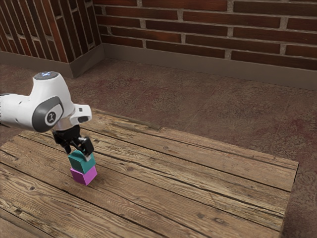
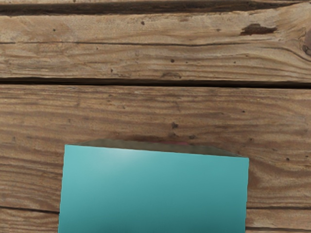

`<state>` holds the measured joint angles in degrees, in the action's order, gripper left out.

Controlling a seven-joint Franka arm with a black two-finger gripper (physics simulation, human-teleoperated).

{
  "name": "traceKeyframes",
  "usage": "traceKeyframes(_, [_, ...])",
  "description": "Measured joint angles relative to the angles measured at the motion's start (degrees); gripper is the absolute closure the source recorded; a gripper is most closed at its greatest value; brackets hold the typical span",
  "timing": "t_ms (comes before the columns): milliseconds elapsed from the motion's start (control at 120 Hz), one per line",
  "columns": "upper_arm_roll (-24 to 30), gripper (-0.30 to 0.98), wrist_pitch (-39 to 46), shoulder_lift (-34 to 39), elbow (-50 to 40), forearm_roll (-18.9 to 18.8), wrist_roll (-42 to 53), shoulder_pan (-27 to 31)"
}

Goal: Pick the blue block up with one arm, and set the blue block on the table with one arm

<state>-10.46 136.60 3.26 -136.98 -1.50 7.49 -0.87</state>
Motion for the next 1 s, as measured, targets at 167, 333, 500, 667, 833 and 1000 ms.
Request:
traceKeyframes(167, [0.00,0.00,1.03,-2.03,-0.13,1.26,0.82,0.01])
traceKeyframes(333, [0.00,0.08,1.52,-2.59,-0.15,2.23,1.44,0.00])
traceKeyframes(500, [-0.18,0.36,1.69,-2.54,-0.12,2.66,1.46,0.10])
traceKeyframes(667, [-0.35,0.35,1.47,0.42,0.85,1.78,0.54,0.36])
traceKeyframes(833, [4.75,0.30,1.31,-2.87,4.85,3.83,0.48,-0.34])
traceKeyframes(1000, [5.32,0.30,1.55,-9.38,6.53,8.45,0.70,-5.24])
